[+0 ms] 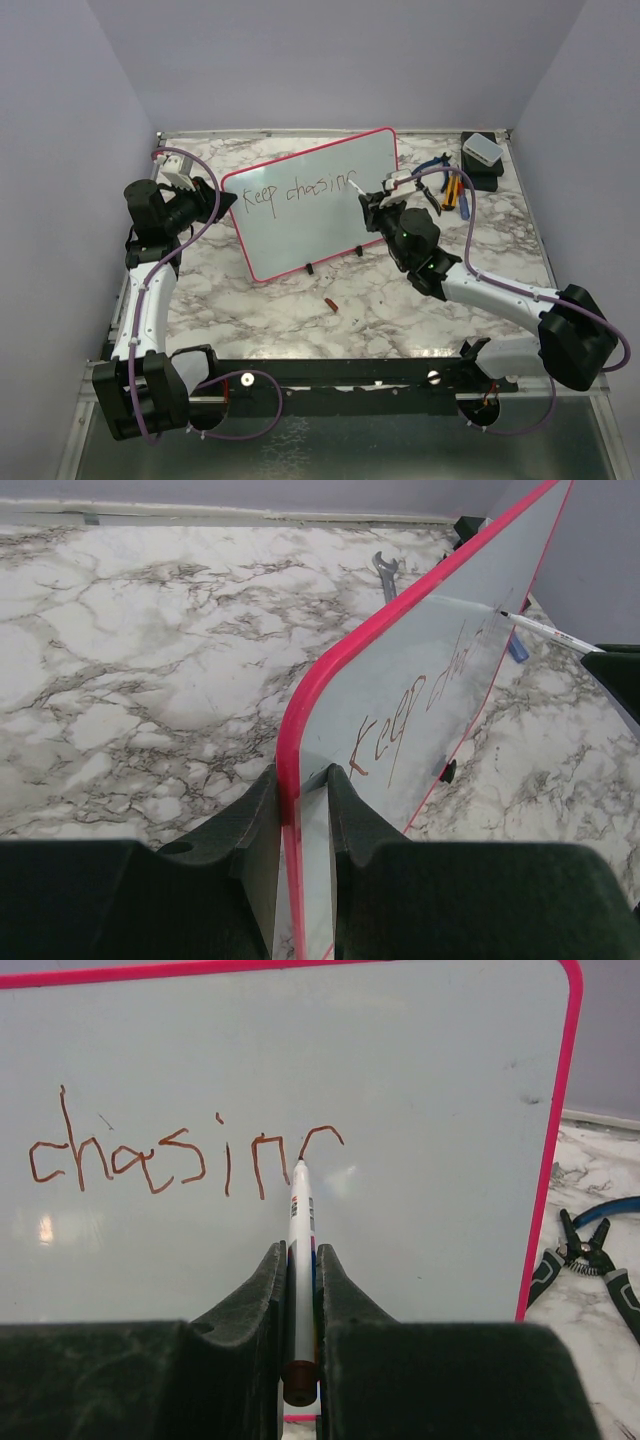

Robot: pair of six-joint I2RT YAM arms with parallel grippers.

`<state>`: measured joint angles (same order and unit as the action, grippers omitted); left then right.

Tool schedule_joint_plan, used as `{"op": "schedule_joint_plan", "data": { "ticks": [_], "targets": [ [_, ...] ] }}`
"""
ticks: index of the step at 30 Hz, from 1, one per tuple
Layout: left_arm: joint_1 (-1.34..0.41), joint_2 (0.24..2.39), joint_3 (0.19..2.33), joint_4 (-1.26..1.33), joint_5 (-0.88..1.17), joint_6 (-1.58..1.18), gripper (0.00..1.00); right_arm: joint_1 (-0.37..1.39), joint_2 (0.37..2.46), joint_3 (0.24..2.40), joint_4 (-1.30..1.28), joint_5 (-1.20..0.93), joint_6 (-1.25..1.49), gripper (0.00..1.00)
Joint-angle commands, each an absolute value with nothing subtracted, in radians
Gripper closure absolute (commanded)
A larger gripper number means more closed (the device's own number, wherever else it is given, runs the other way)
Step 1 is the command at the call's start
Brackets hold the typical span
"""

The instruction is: Write a sentence on the whiteboard

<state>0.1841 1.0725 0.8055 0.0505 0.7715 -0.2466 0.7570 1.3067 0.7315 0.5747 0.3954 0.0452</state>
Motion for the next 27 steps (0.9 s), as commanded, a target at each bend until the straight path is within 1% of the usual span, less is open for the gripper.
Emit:
{"op": "schedule_joint_plan", "data": {
  "ticks": [1,12,27],
  "targets": [
    [0.186,1.064,0.789,0.036,0.776,-0.231,0.99,0.752,1.305,0.706,0.536,0.411,0.062,0.99],
    [0.186,1.062,0.788,0.035,0.776,-0.232,0.99,0.752,1.299,0.730,0.537,0.493,0.035,1.00],
    [0.186,1.062,0.788,0.035,0.776,-0.232,0.99,0.752,1.316,0.784,0.570,0.492,-0.020,0.99]
  ]
}}
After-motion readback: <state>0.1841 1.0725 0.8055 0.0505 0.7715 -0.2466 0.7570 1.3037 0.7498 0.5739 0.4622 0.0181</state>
